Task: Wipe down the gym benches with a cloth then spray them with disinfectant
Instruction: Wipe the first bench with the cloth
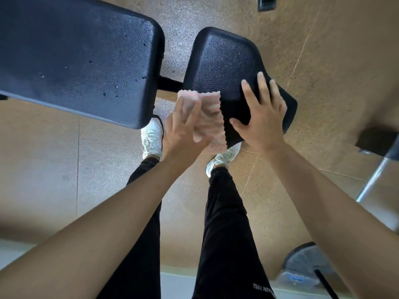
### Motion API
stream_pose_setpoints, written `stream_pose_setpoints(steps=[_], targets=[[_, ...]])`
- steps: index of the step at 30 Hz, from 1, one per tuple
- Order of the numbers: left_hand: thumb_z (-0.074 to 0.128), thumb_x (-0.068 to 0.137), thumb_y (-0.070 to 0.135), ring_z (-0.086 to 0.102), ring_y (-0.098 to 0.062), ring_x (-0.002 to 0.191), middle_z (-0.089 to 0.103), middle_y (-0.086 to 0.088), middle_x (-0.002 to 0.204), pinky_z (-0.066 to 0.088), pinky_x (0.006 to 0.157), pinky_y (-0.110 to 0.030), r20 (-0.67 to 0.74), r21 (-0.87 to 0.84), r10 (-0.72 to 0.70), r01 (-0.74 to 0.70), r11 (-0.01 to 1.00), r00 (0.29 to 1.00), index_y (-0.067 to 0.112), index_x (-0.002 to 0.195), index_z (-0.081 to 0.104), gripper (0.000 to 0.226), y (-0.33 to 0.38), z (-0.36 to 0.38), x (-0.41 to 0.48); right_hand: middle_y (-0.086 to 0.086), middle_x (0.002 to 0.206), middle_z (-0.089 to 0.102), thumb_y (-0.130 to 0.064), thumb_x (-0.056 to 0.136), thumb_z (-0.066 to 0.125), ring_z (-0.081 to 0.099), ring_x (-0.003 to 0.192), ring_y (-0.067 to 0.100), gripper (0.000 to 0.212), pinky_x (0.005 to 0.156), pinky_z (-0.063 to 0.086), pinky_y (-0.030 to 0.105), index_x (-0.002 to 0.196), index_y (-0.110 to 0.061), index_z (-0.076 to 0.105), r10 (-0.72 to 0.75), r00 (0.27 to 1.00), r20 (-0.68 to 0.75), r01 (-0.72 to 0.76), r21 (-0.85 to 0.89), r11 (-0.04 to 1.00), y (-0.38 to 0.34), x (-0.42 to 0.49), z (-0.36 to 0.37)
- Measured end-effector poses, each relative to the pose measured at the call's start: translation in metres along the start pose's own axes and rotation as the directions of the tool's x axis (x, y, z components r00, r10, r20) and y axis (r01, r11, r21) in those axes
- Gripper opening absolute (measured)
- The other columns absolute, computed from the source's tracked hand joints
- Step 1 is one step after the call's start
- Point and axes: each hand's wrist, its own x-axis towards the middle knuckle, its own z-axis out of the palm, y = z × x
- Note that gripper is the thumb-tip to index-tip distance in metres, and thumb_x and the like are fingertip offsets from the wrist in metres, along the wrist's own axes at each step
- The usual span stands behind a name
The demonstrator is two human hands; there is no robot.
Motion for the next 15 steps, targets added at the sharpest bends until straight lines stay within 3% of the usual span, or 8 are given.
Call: stream_pose_setpoints(steps=[2, 6, 8, 10, 12, 15], targets=[[0.082, 0.080, 0.048, 0.040, -0.032, 0.137, 0.020, -0.002, 0.168, 0.050, 0.096, -0.047, 0.000, 0.108, -0.015, 0.014, 0.994, 1.000, 0.049, 0.156, 0.022, 0.097, 0.000, -0.001, 0.005, 0.008, 0.170, 0.010, -0.056, 0.072, 0.077, 0.012, 0.154, 0.040, 0.103, 0.115, 0.025, 0.064, 0.158, -0.033, 0.025, -0.016, 0.996, 0.085, 0.020, -0.052, 0.998, 0.005, -0.001, -0.003], [0.076, 0.087, 0.043, 0.058, -0.025, 0.119, 0.051, 0.001, 0.148, 0.046, 0.083, -0.032, -0.069, 0.056, -0.041, 0.045, 0.997, 0.997, 0.041, 0.144, 0.052, 0.062, -0.010, -0.018, 0.018, 0.015, 0.170, 0.001, -0.065, 0.063, 0.081, 0.004, 0.153, 0.047, 0.122, 0.114, 0.022, 0.071, 0.160, -0.033, 0.015, -0.011, 0.986, 0.167, 0.029, -0.103, 0.994, -0.005, -0.001, -0.007], [0.073, 0.090, 0.032, 0.064, -0.023, 0.099, 0.068, -0.003, 0.121, 0.043, 0.075, -0.026, -0.122, -0.029, -0.066, 0.063, 0.998, 0.990, 0.026, 0.127, 0.070, 0.038, -0.015, -0.027, 0.025, 0.015, 0.170, -0.004, -0.063, 0.063, 0.084, 0.000, 0.153, 0.048, 0.125, 0.114, 0.021, 0.073, 0.161, -0.033, 0.011, 0.021, 0.979, 0.200, -0.001, -0.099, 0.995, -0.011, -0.001, -0.009], [0.072, 0.087, 0.030, 0.063, -0.018, 0.080, 0.071, 0.001, 0.088, 0.047, 0.068, -0.031, -0.116, -0.212, -0.239, 0.211, 0.954, 0.964, 0.021, 0.097, 0.076, 0.014, -0.018, -0.040, 0.038, 0.014, 0.170, -0.007, -0.061, 0.064, 0.085, -0.003, 0.154, 0.047, 0.126, 0.113, 0.022, 0.075, 0.161, -0.034, 0.009, 0.044, 0.976, 0.214, -0.025, -0.095, 0.995, -0.016, 0.000, -0.011], [0.075, 0.083, 0.036, 0.059, -0.015, 0.069, 0.067, 0.002, 0.073, 0.051, 0.065, -0.035, -0.031, -0.418, -0.379, 0.333, 0.845, 0.925, 0.024, 0.075, 0.069, 0.015, -0.018, -0.057, 0.052, 0.012, 0.170, -0.008, -0.059, 0.065, 0.086, -0.004, 0.154, 0.046, 0.126, 0.112, 0.023, 0.076, 0.161, -0.036, 0.008, 0.059, 0.972, 0.226, -0.041, -0.086, 0.995, -0.019, 0.000, -0.014], [0.075, 0.079, 0.043, 0.057, -0.016, 0.062, 0.064, 0.001, 0.067, 0.046, 0.060, -0.032, -0.042, -0.449, -0.364, 0.308, 0.839, 0.931, 0.026, 0.069, 0.065, 0.023, -0.014, -0.087, 0.071, 0.011, 0.170, -0.010, -0.059, 0.065, 0.086, -0.005, 0.154, 0.045, 0.126, 0.112, 0.023, 0.076, 0.161, -0.037, 0.007, 0.073, 0.968, 0.240, -0.054, -0.084, 0.995, -0.020, 0.000, -0.016]])
